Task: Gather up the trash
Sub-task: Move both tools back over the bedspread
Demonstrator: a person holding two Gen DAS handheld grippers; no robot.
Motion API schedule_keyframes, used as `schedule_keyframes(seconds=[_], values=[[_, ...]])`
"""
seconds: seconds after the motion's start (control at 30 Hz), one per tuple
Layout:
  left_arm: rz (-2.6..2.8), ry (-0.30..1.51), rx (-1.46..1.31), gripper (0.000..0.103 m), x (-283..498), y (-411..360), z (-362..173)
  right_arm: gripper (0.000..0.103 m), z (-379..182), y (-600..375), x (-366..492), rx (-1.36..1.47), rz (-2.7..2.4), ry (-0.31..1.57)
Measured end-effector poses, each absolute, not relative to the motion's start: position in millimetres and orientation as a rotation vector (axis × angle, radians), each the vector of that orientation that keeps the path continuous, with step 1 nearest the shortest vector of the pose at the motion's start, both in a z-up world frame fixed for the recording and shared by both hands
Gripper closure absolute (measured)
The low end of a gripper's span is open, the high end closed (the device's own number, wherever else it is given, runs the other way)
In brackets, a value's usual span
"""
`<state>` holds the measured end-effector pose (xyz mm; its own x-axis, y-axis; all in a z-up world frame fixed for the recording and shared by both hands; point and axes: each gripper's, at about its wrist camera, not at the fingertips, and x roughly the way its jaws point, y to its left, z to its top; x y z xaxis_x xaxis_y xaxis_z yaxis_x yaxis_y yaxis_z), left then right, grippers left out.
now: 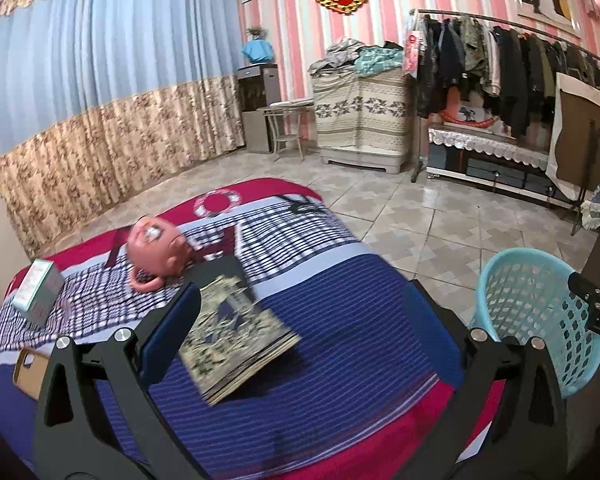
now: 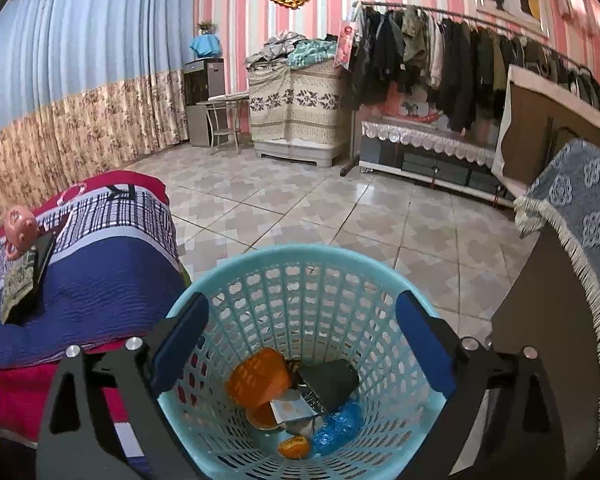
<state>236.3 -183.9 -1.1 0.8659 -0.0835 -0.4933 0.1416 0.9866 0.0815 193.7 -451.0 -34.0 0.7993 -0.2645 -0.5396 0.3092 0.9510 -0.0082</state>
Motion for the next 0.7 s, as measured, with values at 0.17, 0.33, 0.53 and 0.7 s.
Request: schedule_keyframes(seconds=[0.17, 0.33, 0.53, 0.7], values=[[-0.071, 0.508, 0.108, 0.006, 226.5, -150.5, -4.6, 0.008, -34.4, -438.2, 198.3, 0.046, -0.296, 0.574], [-0.012, 0.533, 0.092, 0.006, 216.2, -107.1, -17.4, 0.008, -32.3, -431.1, 200.5, 0.045, -0.293, 0.571], [0.087, 0.564, 0.061, 0.006, 213.6, -54.0, -27.4, 0.008, -23.4, -404.7, 205.3, 0.02, -0.265, 0.533], [0.158, 0.564, -0.009, 0.006, 211.6, -11.6, -28.1, 0.007, -17.3, -367.3, 210.5, -0.004, -0.199, 0.51]])
